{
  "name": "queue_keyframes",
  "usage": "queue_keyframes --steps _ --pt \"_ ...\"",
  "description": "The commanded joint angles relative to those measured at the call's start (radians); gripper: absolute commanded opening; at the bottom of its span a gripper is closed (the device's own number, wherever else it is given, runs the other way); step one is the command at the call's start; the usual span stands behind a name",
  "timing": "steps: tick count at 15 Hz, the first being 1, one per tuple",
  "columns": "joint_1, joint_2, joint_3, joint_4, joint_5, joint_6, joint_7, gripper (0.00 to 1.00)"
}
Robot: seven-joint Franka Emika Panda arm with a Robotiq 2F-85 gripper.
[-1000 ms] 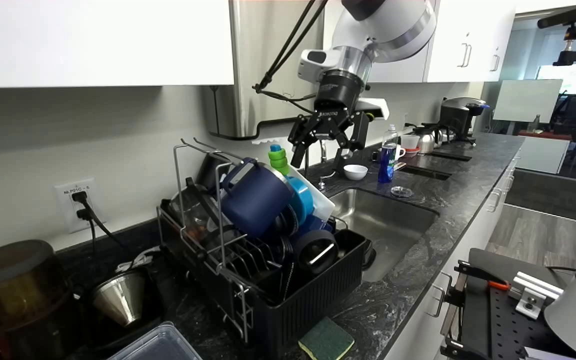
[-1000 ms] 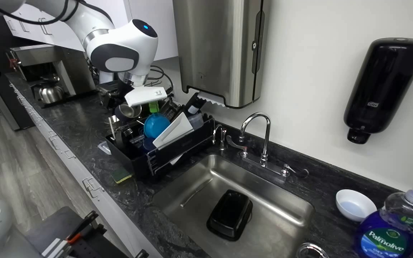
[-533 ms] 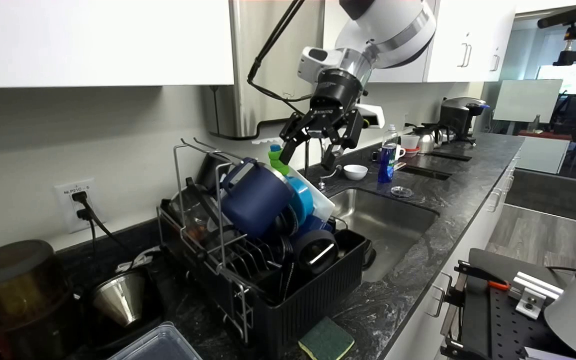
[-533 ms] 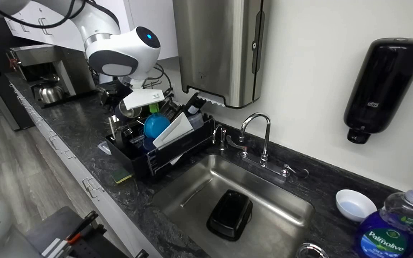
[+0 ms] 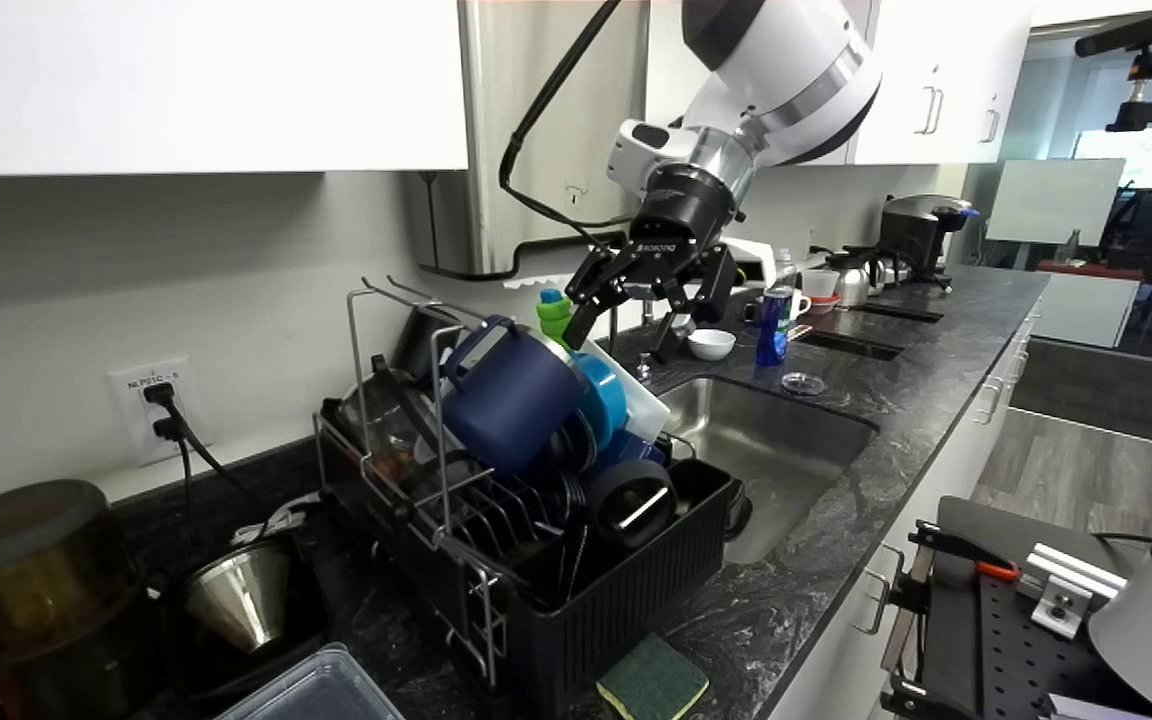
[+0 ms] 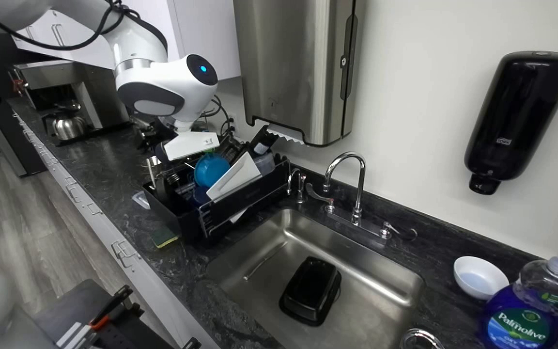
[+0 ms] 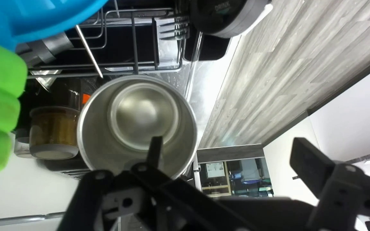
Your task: Pick up the blue cup from the dish rack and put it in the sink.
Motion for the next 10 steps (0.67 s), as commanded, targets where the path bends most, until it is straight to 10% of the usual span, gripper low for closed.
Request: queue_keyframes --steps 1,10 --pt "-0.03 0.011 0.039 -0.013 0.068 -0.002 -0.089 1.0" --pt "-0.035 0.014 0.067 -0.029 0.125 -0.002 -0.193 1.0"
